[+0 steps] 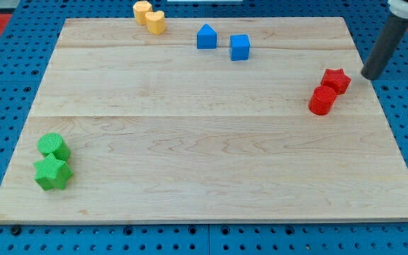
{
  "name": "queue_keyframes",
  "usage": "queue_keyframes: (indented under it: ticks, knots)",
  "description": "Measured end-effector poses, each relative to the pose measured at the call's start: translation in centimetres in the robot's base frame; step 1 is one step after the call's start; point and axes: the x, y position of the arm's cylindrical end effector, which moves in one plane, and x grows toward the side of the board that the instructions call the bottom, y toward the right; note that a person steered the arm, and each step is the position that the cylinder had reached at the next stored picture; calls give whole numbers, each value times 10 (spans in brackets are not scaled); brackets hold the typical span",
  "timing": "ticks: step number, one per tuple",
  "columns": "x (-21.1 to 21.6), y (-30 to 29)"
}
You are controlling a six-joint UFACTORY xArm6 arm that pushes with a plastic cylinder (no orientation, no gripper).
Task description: Place the blue blocks to the top center of the board
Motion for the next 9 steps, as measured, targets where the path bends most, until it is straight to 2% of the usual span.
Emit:
queue_keyframes:
  ticks: [1, 4, 6, 8, 9]
  knots:
    - [-3, -30]
    - [-61, -24]
    - [-61, -50]
    - [-60, -170]
    - [-100, -230]
